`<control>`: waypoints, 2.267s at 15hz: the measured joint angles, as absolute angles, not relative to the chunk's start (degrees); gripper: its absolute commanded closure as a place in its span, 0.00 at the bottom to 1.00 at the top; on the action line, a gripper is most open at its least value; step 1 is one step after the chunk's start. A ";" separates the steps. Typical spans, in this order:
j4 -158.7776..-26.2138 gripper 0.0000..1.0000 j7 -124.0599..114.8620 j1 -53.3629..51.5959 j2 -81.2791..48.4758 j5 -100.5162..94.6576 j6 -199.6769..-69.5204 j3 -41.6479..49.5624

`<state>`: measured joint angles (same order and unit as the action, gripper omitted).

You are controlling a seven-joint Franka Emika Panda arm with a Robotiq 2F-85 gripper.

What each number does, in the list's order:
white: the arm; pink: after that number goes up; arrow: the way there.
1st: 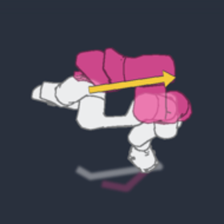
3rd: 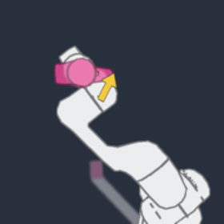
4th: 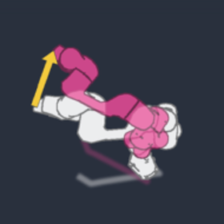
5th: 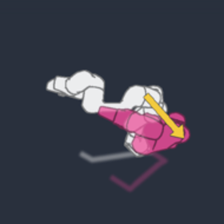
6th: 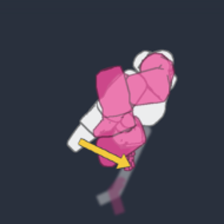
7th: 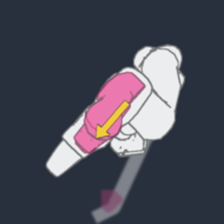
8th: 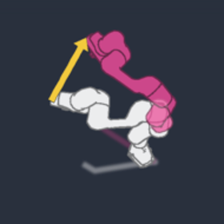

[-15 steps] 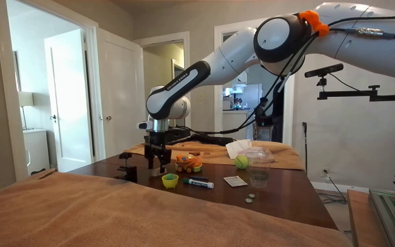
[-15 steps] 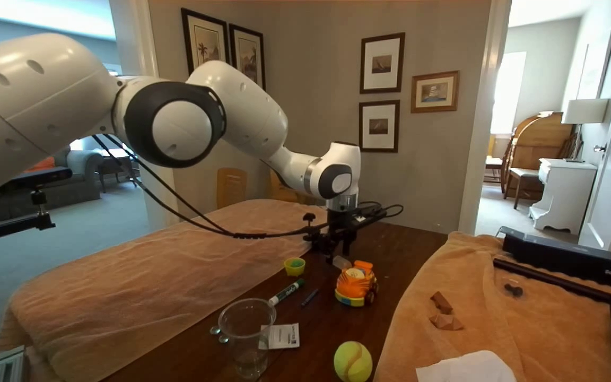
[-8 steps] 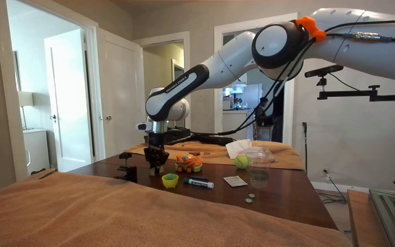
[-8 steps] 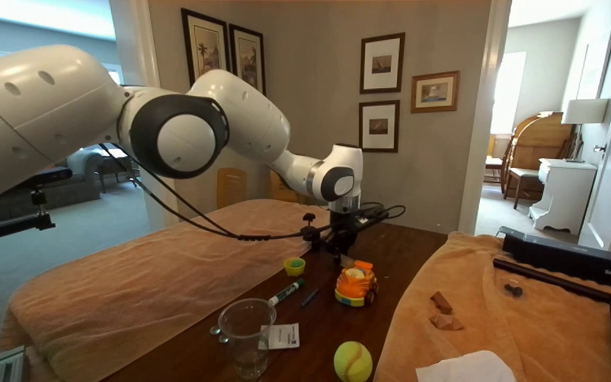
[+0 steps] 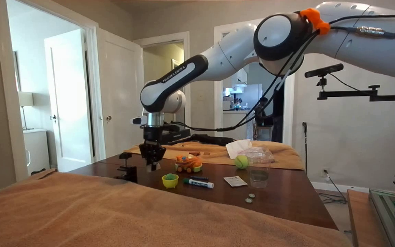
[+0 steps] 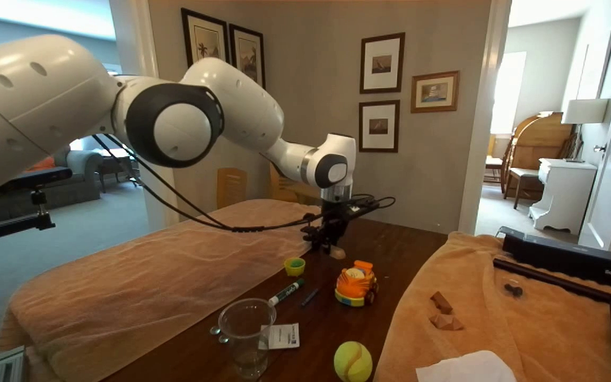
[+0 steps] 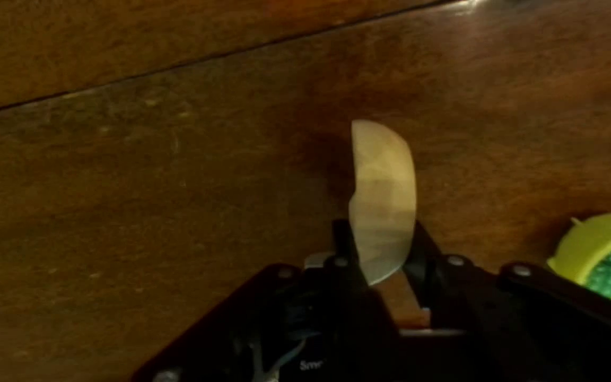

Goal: Put the wooden block in the clear cup.

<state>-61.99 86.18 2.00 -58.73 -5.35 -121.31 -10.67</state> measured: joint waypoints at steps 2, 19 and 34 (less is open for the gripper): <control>-64.52 0.92 86.17 1.86 -55.11 -5.35 -118.18 -10.69; -108.68 0.92 78.89 0.82 -25.14 -1.40 -137.91 -11.94; -145.95 0.73 51.51 -5.12 5.16 -7.42 -146.45 -10.19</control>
<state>-145.95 51.51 -5.12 5.16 -7.42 -146.45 -10.19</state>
